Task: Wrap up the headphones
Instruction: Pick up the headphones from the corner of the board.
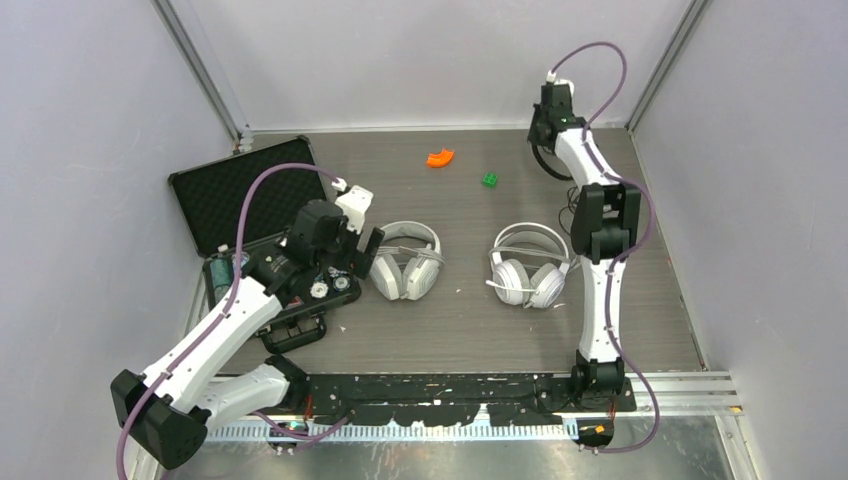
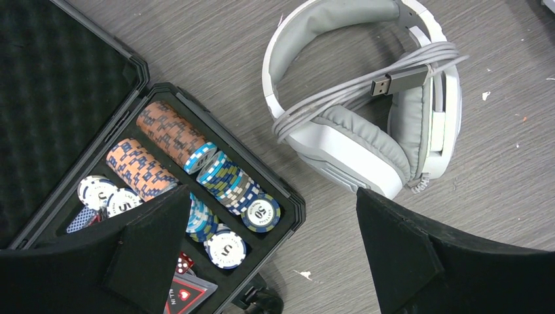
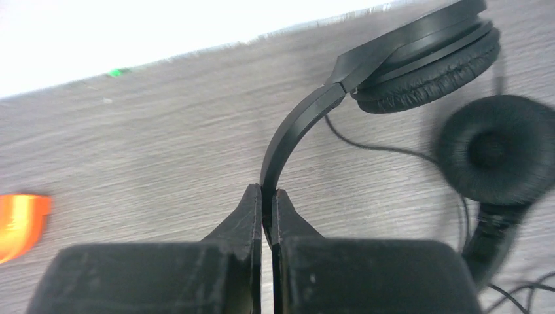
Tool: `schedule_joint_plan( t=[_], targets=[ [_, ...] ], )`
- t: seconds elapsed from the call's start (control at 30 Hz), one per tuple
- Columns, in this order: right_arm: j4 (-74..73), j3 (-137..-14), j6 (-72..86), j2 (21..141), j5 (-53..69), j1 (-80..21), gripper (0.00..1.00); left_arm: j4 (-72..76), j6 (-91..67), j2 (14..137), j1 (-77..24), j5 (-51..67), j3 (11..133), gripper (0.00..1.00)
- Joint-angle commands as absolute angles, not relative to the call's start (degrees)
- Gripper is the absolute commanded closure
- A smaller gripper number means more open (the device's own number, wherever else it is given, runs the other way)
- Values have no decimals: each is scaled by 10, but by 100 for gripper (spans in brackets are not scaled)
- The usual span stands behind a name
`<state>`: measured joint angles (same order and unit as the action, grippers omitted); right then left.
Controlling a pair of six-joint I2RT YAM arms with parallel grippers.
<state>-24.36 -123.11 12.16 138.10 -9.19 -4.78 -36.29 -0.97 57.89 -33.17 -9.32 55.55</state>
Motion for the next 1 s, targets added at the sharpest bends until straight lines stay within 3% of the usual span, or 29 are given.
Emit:
schedule_joint_plan(
  t=[0.0, 0.33, 0.6, 0.77, 0.97],
  targets=[
    [-181, -1229, 133, 1230, -75, -53, 100, -322, -3, 552, -329, -87, 545, 1],
    [-222, -1181, 270, 1059, 10, -73, 100, -295, -51, 572, -328, 15, 598, 9],
    [-61, -952, 480, 899, 218, -86, 100, -251, -136, 605, -328, 39, 665, 16],
    [-103, -864, 548, 806, 167, -86, 100, -245, -117, 645, -328, 63, 703, 16],
    [80, -676, 781, 690, 84, -103, 100, -92, -134, 681, -330, 232, 700, 14]
  ],
)
